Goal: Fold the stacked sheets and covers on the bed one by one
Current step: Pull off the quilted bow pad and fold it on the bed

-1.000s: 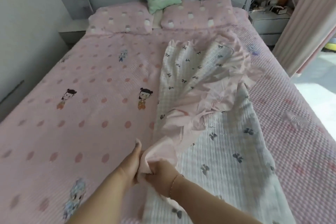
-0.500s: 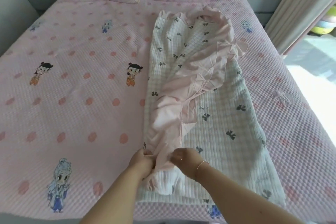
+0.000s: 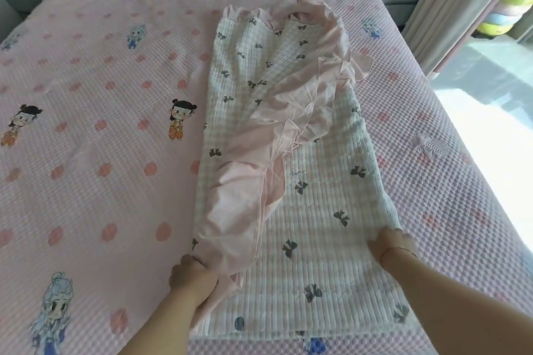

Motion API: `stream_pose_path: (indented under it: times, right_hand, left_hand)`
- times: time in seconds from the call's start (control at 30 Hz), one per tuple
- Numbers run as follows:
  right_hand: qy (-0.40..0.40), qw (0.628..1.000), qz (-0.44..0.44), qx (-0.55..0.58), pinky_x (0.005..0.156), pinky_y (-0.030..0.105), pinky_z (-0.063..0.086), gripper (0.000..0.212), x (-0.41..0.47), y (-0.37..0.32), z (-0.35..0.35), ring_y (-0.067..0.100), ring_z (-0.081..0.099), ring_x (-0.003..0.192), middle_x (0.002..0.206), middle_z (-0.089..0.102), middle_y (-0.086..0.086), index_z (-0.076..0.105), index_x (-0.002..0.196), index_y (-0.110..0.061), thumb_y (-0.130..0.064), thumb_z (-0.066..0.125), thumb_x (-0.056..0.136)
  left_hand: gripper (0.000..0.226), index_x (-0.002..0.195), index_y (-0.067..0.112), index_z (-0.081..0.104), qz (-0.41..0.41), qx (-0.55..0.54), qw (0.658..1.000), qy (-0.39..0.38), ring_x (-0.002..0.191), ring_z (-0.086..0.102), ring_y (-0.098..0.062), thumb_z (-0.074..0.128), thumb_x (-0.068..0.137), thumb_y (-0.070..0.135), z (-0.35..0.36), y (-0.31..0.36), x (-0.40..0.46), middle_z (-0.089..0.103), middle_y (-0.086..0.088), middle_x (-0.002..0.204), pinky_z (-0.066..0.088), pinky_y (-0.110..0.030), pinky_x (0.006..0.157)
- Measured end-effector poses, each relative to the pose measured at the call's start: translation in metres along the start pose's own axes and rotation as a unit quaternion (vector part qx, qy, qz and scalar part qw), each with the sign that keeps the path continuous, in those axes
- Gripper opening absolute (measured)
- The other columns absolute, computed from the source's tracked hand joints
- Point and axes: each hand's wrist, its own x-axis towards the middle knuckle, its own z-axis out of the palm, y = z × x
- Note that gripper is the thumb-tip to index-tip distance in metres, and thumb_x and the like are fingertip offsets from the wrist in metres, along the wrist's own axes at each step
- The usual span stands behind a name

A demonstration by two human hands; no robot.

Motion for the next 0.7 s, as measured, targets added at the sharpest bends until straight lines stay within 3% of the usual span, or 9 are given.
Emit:
stream_pose_path:
  times: [0.07,0.13,0.2,0.27,0.37,0.43,0.53,0.63,0.7]
  right_hand:
    - [0.035,0.999,0.022,0.016,0.102,0.040,0.040,0.051,0.008,0.003,-0.007,0.029,0.042,0.123,0.131,0.046,0.013,0.042,0.132,-0.006,-0.034,0.047,0.090]
    - [0.060,0.997,0.035,0.042,0.103,0.040,0.038,0.057,0.013,0.001,-0.016,0.030,0.039,0.124,0.132,0.043,0.015,0.036,0.133,-0.004,-0.039,0.048,0.090]
    - [0.071,0.993,0.047,0.088,0.101,0.043,0.037,0.068,0.019,-0.003,-0.023,0.032,0.037,0.124,0.133,0.039,0.017,0.030,0.134,-0.002,-0.048,0.049,0.088]
    - [0.055,0.988,0.058,0.131,0.099,0.044,0.038,0.072,0.029,-0.007,-0.025,0.034,0.039,0.122,0.132,0.039,0.018,0.027,0.134,-0.002,-0.050,0.053,0.086]
    - [0.017,0.967,0.073,0.245,0.078,0.041,0.049,0.071,0.049,-0.010,-0.028,0.033,0.055,0.097,0.112,0.050,0.016,0.033,0.127,-0.004,-0.050,0.061,0.081]
    - [-0.001,0.952,0.072,0.297,0.060,0.034,0.047,0.068,0.059,-0.012,-0.031,0.029,0.058,0.076,0.096,0.056,0.012,0.038,0.124,-0.005,-0.050,0.064,0.080]
    - [-0.025,0.944,0.047,0.325,0.052,0.030,0.047,0.070,0.080,-0.016,-0.036,0.026,0.061,0.066,0.086,0.063,0.012,0.046,0.123,-0.004,-0.055,0.065,0.079]
    - [-0.032,0.934,0.029,0.355,0.056,0.035,0.053,0.071,0.098,-0.021,-0.042,0.028,0.064,0.067,0.084,0.067,0.016,0.057,0.118,0.000,-0.057,0.066,0.077]
    - [-0.047,0.924,0.025,0.378,0.064,0.044,0.058,0.060,0.103,-0.026,-0.049,0.032,0.066,0.071,0.085,0.069,0.020,0.063,0.103,0.002,-0.053,0.068,0.078]
  left_hand:
    - [0.076,0.136,0.011,0.038,0.024,-0.089,0.995,0.045,0.120,0.044,-0.036,0.047,0.067,0.039,-0.003,0.019,0.000,0.043,-0.017,0.133,0.041,-0.041,0.098]
    - [0.080,0.148,0.019,0.031,0.085,-0.117,0.988,0.062,0.128,0.038,-0.034,0.045,0.072,0.040,-0.003,0.039,0.002,0.038,-0.014,0.143,0.036,-0.045,0.106]
    - [0.062,0.149,0.022,0.034,0.108,-0.137,0.982,0.074,0.136,0.032,-0.031,0.039,0.094,0.050,-0.005,0.057,0.007,0.033,-0.011,0.149,0.028,-0.043,0.111]
    - [0.050,0.140,0.023,0.051,0.112,-0.106,0.984,0.088,0.139,0.030,-0.032,0.033,0.101,0.048,-0.005,0.065,0.022,0.030,-0.013,0.154,0.025,-0.040,0.113]
    - [0.039,0.125,0.040,0.062,0.121,0.052,0.988,0.078,0.137,0.032,-0.035,0.037,0.097,0.053,-0.001,0.066,0.045,0.023,-0.015,0.155,0.027,-0.041,0.114]
    - [0.037,0.122,0.038,0.060,0.134,0.066,0.985,0.088,0.123,0.044,-0.035,0.052,0.090,0.055,0.004,0.066,0.051,0.034,-0.014,0.141,0.039,-0.041,0.104]
    - [0.065,0.131,0.031,0.038,0.129,0.024,0.985,0.111,0.111,0.050,-0.034,0.070,0.077,0.046,0.005,0.076,0.054,0.037,-0.010,0.131,0.045,-0.040,0.091]
    - [0.096,0.143,0.027,0.021,0.123,-0.020,0.981,0.147,0.116,0.050,-0.036,0.077,0.069,0.048,0.002,0.087,0.065,0.039,-0.010,0.138,0.048,-0.044,0.090]
    - [0.110,0.147,0.021,0.013,0.109,-0.059,0.980,0.158,0.121,0.048,-0.037,0.081,0.066,0.050,0.000,0.095,0.074,0.042,-0.012,0.139,0.047,-0.046,0.094]
